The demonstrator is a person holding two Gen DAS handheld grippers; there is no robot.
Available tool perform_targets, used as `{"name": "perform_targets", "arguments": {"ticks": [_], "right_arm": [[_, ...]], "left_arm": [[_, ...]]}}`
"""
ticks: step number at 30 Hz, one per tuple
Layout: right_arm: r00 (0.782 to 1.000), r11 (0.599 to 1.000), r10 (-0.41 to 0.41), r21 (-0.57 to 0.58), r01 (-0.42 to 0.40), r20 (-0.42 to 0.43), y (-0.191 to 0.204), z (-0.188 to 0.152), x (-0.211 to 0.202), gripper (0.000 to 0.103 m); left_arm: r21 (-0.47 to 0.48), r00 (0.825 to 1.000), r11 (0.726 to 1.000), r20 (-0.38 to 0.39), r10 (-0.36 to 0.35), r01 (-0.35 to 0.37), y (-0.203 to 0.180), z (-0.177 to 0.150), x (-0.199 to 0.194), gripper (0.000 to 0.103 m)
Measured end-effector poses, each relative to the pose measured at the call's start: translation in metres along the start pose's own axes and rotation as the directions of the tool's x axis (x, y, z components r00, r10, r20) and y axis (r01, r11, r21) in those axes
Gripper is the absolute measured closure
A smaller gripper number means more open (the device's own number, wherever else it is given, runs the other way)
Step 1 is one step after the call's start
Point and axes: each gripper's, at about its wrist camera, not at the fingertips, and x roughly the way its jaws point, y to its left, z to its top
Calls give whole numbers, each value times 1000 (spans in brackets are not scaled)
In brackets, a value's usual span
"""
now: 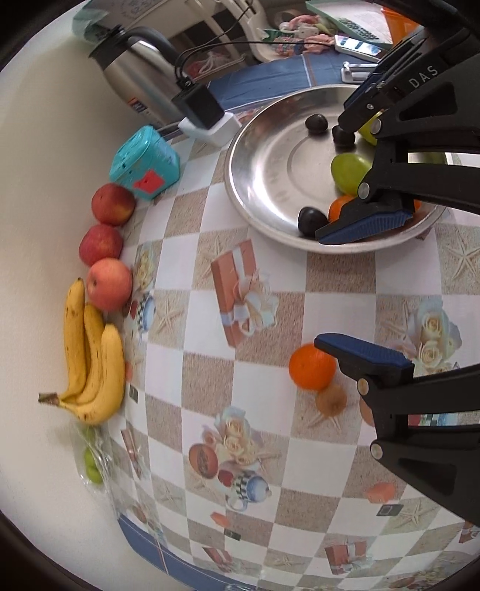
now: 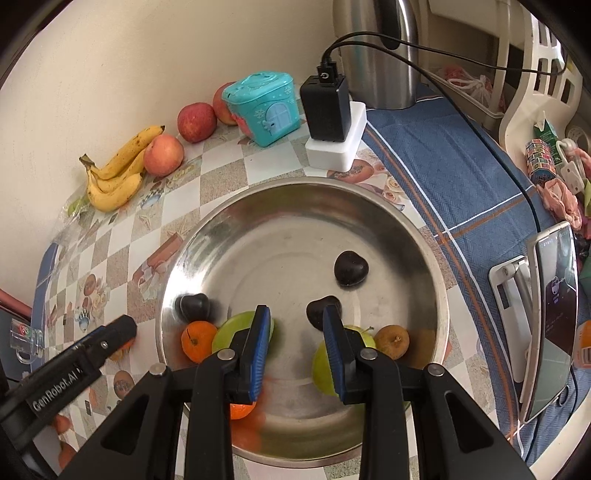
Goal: Organize fruits
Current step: 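Move both open tools back toward the remaining orange and kiwi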
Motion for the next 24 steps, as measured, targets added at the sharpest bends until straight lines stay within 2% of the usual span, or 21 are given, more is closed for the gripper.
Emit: {"name": "perform_targets", "arguments": {"ticks": [8,12,14,15,18,21,24], "right_arm": [[1000,997,-4,-74,3,-7,25,-4,1,73],[1000,995,-16,-101,15,-9,33,-6,2,72],[1000,994,-21,-108,20,-8,35,-6,3,57],[1000,994,-23,-110,22,-6,36,-6,3,48],[1000,993,-26,-115,25,-5,36,-6,4,44],[999,993,-36,-109,36,2,35,-6,5,30],[999,994,-32,-105,33,9,34,-5,4,29]], "left_arm": [[-62,1000,998,7,24,-23,23,2,-3,47],[-79,999,996,8,40,-39,29,2,-3,33],[-85,999,995,1,48,-48,31,2,-1,27],[-90,998,994,0,55,-55,32,2,-1,21],[-105,997,991,3,78,-78,37,2,0,9],[-120,995,988,12,99,-96,42,2,-1,2],[-129,993,985,22,116,-112,47,3,-2,0]]}}
